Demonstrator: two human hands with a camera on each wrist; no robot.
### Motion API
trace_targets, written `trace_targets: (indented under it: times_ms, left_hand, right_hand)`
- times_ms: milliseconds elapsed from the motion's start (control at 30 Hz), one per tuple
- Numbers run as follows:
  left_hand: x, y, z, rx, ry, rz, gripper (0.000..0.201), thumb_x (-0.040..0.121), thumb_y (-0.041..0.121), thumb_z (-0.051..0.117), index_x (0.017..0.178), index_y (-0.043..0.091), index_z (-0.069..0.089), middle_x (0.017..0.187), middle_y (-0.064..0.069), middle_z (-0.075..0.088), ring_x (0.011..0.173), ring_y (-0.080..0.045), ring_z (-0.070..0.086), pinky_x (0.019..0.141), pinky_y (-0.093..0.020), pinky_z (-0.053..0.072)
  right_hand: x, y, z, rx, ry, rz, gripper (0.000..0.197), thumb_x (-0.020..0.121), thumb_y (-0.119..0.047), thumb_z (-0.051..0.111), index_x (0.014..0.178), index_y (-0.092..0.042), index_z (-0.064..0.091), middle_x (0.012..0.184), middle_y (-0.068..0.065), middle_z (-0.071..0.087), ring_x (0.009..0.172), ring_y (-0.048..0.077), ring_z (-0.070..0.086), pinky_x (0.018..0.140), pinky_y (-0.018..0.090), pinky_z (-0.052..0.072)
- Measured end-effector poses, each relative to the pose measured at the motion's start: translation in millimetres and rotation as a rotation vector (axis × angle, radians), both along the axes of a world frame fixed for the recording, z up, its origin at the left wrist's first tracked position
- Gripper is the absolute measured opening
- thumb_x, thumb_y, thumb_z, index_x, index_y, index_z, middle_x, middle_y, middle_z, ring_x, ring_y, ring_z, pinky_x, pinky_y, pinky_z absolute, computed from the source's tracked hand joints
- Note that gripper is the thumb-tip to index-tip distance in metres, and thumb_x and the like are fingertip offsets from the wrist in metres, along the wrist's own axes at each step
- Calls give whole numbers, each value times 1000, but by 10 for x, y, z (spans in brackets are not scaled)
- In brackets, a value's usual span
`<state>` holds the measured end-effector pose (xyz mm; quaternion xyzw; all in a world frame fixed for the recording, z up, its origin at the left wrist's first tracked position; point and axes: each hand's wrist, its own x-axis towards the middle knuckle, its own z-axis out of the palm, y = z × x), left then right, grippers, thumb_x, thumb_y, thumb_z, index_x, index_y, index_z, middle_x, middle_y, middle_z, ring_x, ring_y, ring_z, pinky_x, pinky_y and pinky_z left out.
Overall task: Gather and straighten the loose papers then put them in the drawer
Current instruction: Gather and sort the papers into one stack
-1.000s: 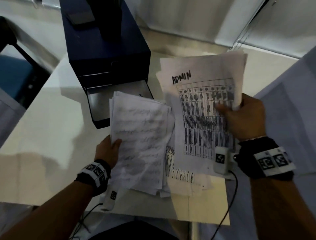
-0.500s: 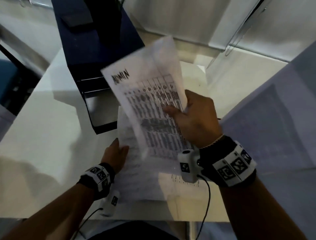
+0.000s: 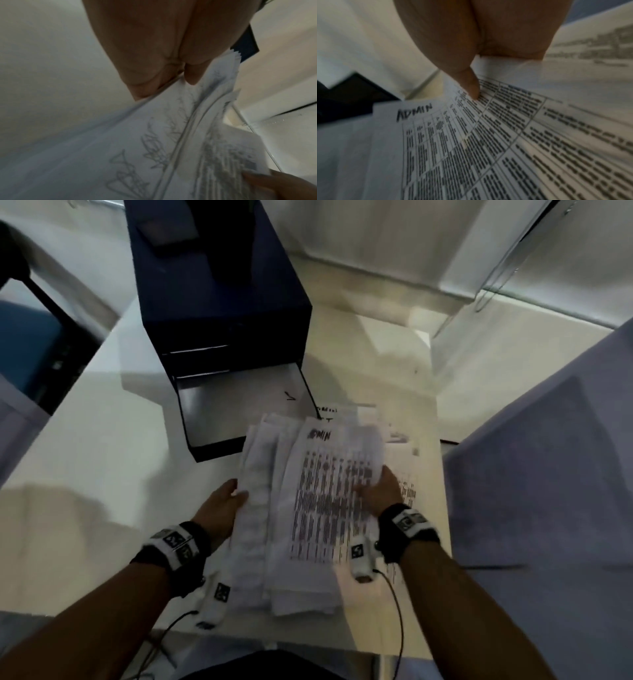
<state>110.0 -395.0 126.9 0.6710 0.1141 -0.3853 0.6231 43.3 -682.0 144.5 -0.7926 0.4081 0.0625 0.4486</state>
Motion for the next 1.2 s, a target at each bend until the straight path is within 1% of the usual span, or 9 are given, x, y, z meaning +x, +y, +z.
trace_targets:
  times_ms: [100, 300, 400, 500, 667, 767, 967, 1100, 1200]
  left_hand:
    - [-53, -191, 38, 181, -199, -118, 60, 85, 62, 53, 128, 21, 43, 121, -2, 58, 104, -24, 60, 95, -44, 50]
    - [-114, -404, 64, 491, -483, -138, 29, 86, 26, 65, 111, 15, 56, 101, -3, 63, 94, -26, 62, 77, -29, 44]
    - [-105, -295, 169, 446, -491, -84, 13, 85, 26, 67, 94, 30, 58, 86, 11, 63, 86, -22, 62, 63, -22, 44]
    - [-97, -229, 378, 461, -571, 2, 16, 88, 24, 66, 103, 26, 59, 93, 6, 62, 77, -12, 59, 58, -13, 38]
    - [-21, -166, 604, 470, -603, 179, 34, 84, 14, 69, 117, 5, 62, 97, -4, 60, 84, -20, 55, 76, -33, 45]
    - [20, -140, 601, 471, -604, 206, 34, 82, 12, 71, 114, 3, 63, 96, -7, 62, 86, -23, 57, 76, -32, 42]
    - [-86, -177, 628, 462, -582, 217, 37, 82, 14, 72, 117, 4, 63, 98, -6, 62, 84, -21, 56, 77, -31, 43]
    - [-95, -120, 575, 442, -562, 238, 38, 81, 17, 73, 116, 6, 63, 98, -5, 63, 85, -21, 59, 80, -32, 45]
    - [-80, -82, 568, 438, -567, 254, 36, 80, 21, 75, 113, 10, 65, 96, -5, 66, 86, -24, 63, 81, -34, 48]
  right_hand:
    - [50, 148, -278, 42, 3, -71, 43, 90, -1, 53, 132, -10, 48, 121, 15, 61, 94, 27, 58, 82, 29, 46]
    - [113, 332, -392, 78, -48, -40, 42, 91, -16, 64, 130, -13, 50, 125, 10, 59, 98, 28, 61, 82, 34, 52]
    - [-168, -52, -425, -237, 116, -307, 71, 77, -29, 78, 139, -18, 42, 144, 10, 42, 126, 37, 46, 103, 52, 42]
    - [-470, -357, -465, -197, 269, -525, 94, 69, -37, 81, 145, -17, 28, 153, 12, 25, 135, 42, 28, 109, 61, 28]
    - [-421, -520, -539, -258, 132, -360, 82, 80, -29, 74, 147, -16, 30, 148, 14, 35, 133, 40, 33, 110, 54, 29]
    - [-312, -524, -532, -279, 38, -102, 85, 81, -34, 76, 148, -12, 30, 148, 14, 36, 135, 37, 36, 111, 47, 33]
    - [-226, -424, -466, -354, 291, 75, 110, 65, -46, 85, 147, -7, 23, 147, 17, 31, 133, 39, 32, 109, 52, 33]
    - [-166, -410, -470, -254, 291, -5, 101, 67, -37, 87, 143, -7, 28, 140, 19, 38, 129, 42, 39, 105, 54, 40]
    - [-179, -422, -433, -121, 174, -125, 83, 72, -21, 85, 137, -3, 37, 129, 23, 56, 114, 40, 58, 91, 39, 50]
